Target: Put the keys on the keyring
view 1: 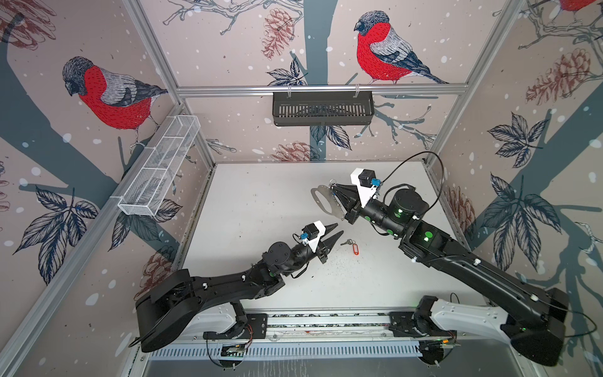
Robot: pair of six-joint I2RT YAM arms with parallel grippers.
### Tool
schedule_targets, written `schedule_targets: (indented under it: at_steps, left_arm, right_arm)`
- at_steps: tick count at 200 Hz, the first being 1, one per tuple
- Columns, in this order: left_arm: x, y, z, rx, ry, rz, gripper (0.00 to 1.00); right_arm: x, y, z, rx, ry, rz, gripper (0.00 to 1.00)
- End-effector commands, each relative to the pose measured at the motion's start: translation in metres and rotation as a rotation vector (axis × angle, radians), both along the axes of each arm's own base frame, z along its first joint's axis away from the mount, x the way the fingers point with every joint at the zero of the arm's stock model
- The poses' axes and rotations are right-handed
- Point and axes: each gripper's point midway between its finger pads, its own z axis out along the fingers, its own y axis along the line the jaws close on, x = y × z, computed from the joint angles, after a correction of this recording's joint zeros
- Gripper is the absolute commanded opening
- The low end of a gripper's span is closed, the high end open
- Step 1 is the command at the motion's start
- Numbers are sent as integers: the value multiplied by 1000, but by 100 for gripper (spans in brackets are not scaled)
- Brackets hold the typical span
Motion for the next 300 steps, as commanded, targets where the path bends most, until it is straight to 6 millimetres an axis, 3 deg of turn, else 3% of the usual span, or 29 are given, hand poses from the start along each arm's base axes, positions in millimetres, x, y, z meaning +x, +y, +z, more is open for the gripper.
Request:
schedule_targets:
  at_steps: [1, 104, 300]
  left_arm:
    - [4, -1, 9, -22, -16, 25, 29]
    - [20, -3, 7, -9, 13, 127, 21]
    - [28, -4, 11, -15, 22, 172, 22]
  right_arm:
    - [-1, -1, 14, 45, -37, -11, 0]
    - [-7, 2, 19, 50, -50, -12, 0]
    - [-15, 6, 23, 49, -61, -2, 0]
